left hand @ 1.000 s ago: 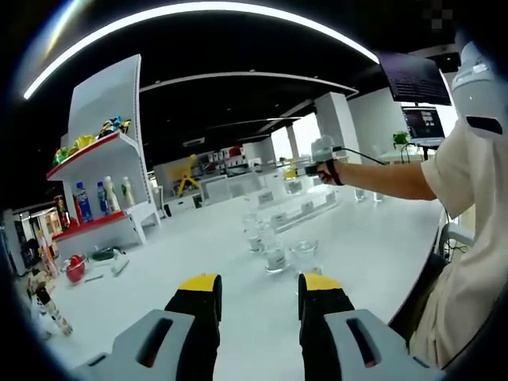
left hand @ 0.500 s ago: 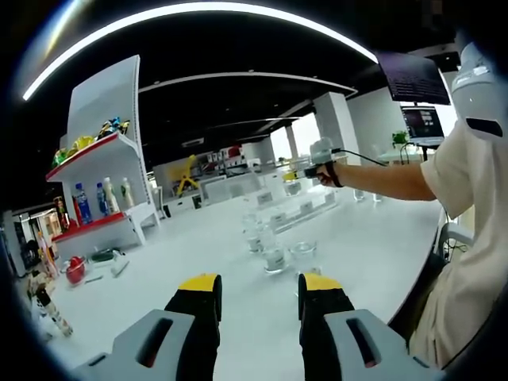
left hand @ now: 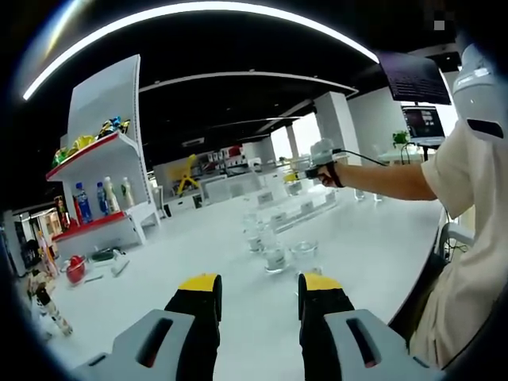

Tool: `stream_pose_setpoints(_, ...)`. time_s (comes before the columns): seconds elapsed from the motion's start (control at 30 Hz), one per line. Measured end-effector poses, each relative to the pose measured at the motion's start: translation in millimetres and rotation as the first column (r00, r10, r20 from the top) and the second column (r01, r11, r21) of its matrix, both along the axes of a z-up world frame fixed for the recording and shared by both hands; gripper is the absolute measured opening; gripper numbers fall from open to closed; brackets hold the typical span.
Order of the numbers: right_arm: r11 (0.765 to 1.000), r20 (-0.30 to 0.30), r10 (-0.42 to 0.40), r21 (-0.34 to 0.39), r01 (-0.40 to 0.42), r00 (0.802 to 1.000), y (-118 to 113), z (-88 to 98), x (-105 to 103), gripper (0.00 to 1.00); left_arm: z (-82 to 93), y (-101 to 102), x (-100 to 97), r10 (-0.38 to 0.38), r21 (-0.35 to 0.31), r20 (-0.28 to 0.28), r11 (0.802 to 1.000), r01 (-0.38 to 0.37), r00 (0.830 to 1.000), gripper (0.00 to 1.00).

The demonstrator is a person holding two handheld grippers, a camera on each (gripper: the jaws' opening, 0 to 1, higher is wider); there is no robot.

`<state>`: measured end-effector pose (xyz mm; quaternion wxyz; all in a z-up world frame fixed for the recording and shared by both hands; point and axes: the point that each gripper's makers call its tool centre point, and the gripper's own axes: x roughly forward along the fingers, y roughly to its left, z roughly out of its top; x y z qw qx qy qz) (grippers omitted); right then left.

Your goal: Identify the label on the chemical reagent bottle, grasp the chemical reagent bottle, and place it in the designated position on the reagent rack

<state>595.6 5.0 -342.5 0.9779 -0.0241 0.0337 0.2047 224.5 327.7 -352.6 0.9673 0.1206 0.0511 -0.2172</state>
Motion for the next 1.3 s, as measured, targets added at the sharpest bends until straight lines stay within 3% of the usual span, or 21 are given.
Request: stream_pose_setpoints(1.3,0.999,-0.01,0.031,-0.009,-0.031,0.999,3,-2.6,-16,0.26,6.2,-4,-3.6,-0.018,-0.01,0.022,1.0,0.018,1.0,0.39)
